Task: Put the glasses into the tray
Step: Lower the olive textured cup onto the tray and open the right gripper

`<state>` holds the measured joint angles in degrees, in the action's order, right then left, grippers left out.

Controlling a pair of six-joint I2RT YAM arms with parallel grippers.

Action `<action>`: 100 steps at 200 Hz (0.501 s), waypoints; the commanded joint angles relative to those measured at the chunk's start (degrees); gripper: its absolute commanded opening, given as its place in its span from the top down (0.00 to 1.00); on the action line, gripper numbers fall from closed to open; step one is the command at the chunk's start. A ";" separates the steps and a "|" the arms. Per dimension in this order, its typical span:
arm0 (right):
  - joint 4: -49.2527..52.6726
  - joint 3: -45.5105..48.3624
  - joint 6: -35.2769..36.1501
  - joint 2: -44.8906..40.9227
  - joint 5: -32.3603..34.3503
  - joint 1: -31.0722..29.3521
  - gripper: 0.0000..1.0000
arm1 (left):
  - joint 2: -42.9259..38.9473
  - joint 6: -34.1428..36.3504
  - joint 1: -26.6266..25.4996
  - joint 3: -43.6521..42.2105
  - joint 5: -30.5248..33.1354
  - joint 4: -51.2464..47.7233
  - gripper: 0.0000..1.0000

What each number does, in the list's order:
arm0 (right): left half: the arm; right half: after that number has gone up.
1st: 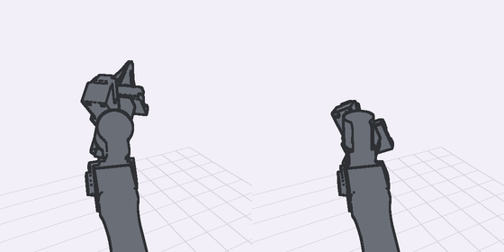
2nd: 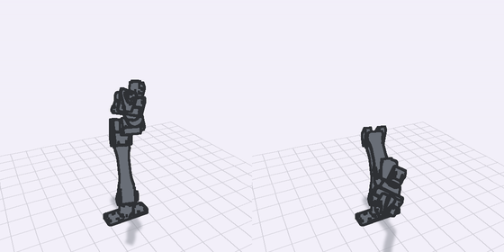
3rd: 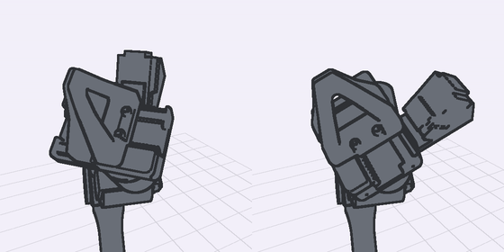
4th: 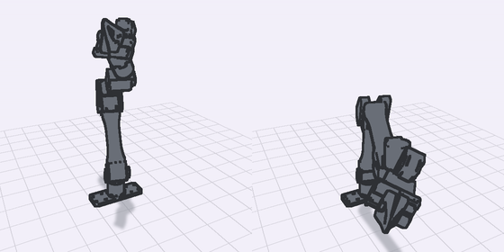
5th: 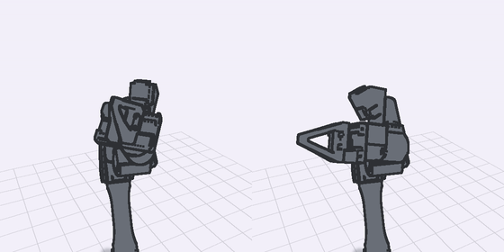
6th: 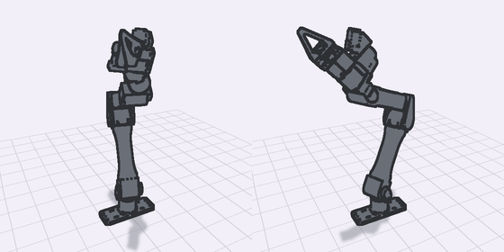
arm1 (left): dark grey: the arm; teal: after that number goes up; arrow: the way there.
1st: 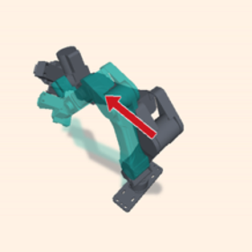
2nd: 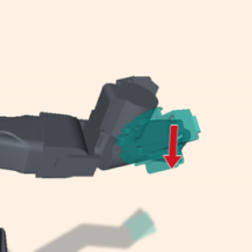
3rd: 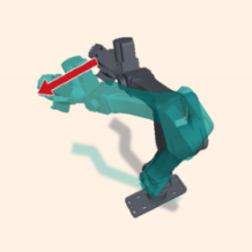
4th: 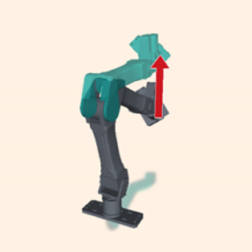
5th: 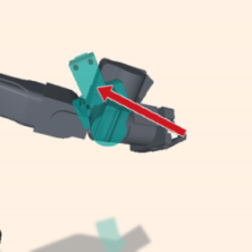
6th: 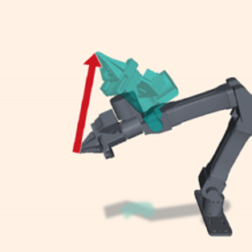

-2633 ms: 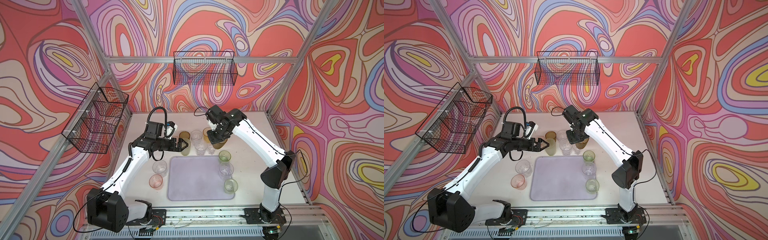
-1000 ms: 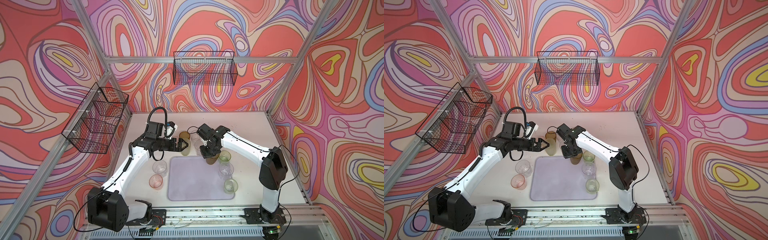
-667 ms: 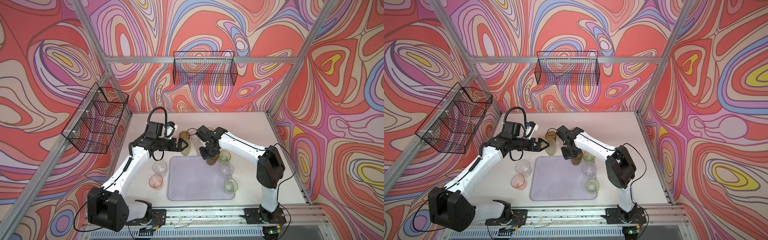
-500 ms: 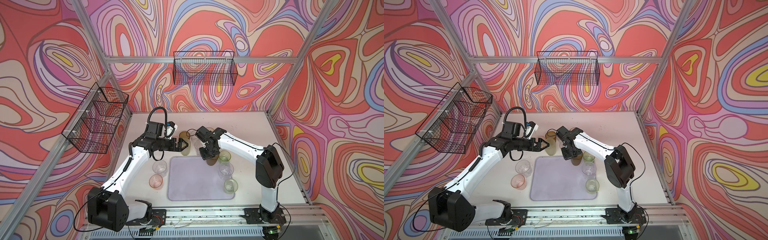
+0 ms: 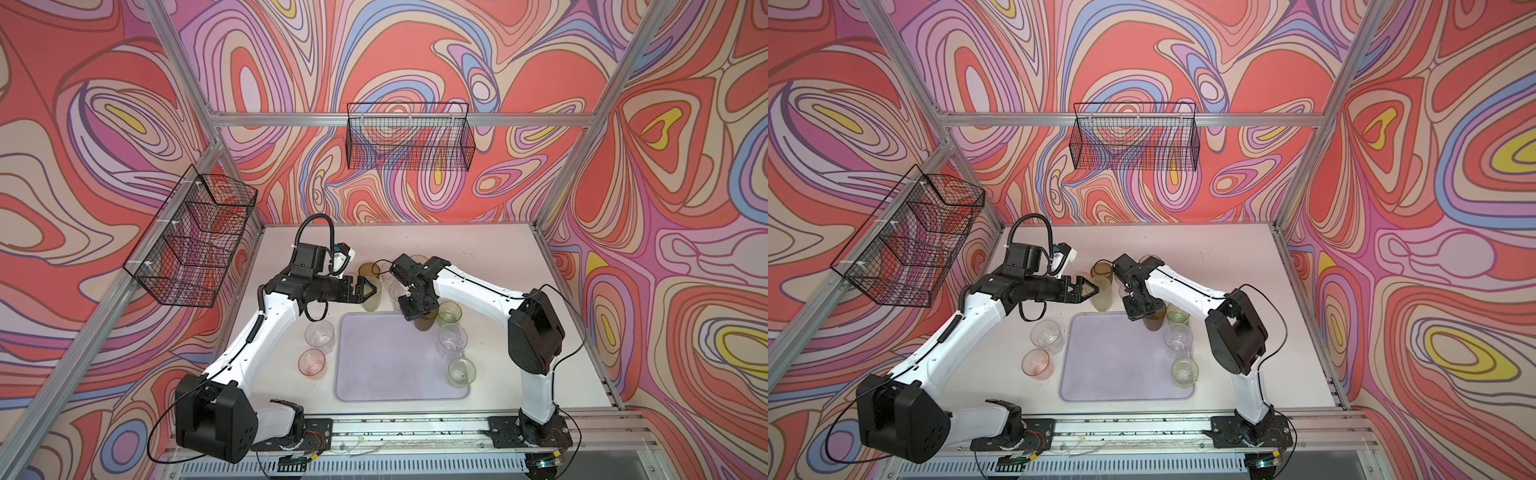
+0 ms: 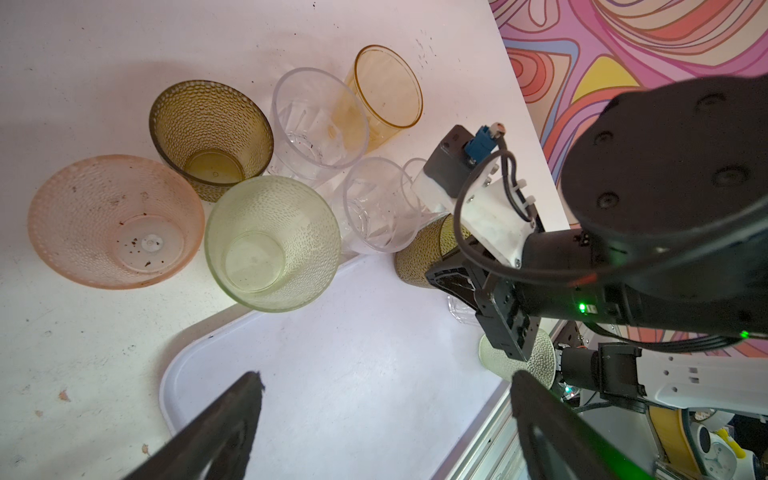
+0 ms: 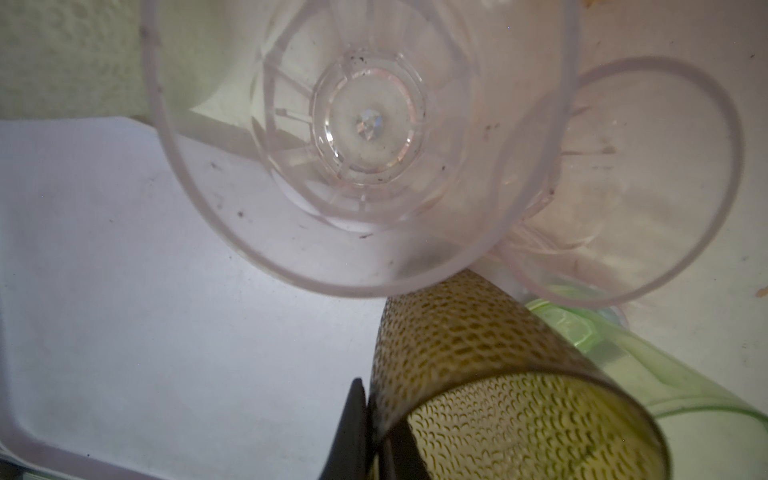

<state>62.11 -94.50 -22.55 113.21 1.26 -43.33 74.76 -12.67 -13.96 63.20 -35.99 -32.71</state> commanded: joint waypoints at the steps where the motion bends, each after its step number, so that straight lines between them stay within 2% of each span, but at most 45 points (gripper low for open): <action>1: -0.50 -0.29 0.44 1.15 0.86 -0.30 0.98 | 0.38 0.19 -0.07 -0.29 -0.21 0.80 0.04; 100: 1.02 -2.68 0.48 0.33 0.63 -0.35 0.83 | 0.30 0.14 -0.09 -0.31 -0.10 0.83 0.04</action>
<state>62.48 -95.04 -22.11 113.27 1.54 -43.46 74.76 -12.67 -13.96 63.20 -35.99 -32.71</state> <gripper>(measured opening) 0.154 0.958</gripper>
